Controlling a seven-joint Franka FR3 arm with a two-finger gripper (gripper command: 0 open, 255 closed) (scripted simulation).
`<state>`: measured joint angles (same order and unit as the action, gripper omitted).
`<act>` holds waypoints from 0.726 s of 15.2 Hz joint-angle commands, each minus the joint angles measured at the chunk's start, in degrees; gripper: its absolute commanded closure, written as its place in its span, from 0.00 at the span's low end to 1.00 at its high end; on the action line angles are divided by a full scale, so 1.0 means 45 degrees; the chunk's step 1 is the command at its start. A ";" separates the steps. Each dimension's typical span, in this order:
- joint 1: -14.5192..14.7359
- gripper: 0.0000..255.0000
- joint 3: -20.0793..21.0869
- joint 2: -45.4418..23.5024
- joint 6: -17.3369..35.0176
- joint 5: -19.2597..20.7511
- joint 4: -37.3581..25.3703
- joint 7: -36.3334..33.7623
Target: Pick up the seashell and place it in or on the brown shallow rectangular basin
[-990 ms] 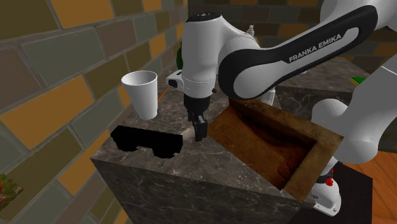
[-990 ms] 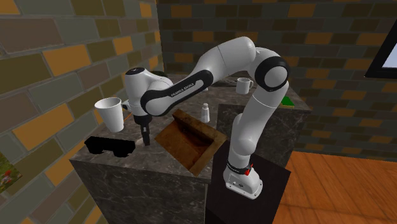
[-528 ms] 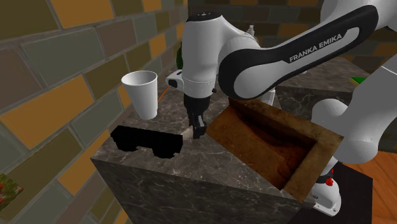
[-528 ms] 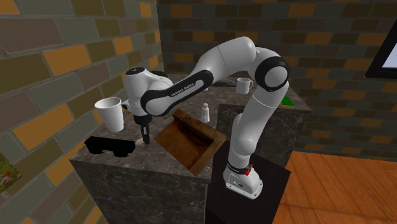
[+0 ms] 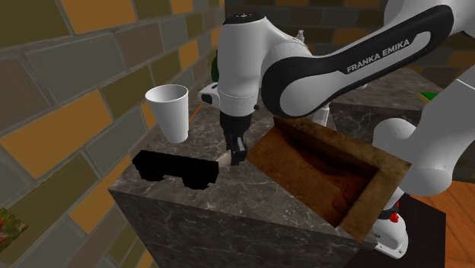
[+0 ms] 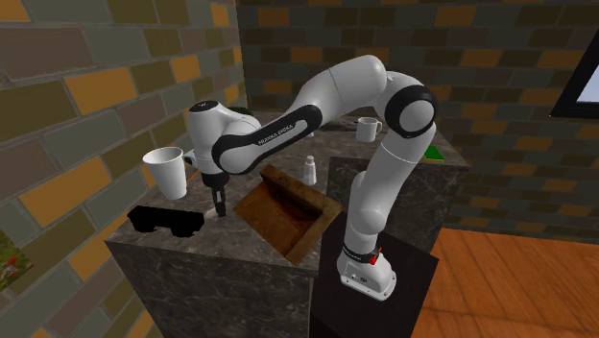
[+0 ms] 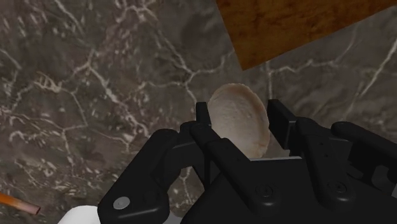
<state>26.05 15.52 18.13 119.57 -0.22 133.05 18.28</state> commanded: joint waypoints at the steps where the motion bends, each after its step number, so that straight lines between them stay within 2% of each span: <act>1: -0.0002 1.00 -0.0020 0.0058 -0.0266 -0.0011 -0.0193 0.0027; 11: -0.0014 1.00 -0.0138 0.0371 -0.2009 -0.0061 -0.1635 0.0183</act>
<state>26.03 14.94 19.93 111.33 -0.54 126.59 19.05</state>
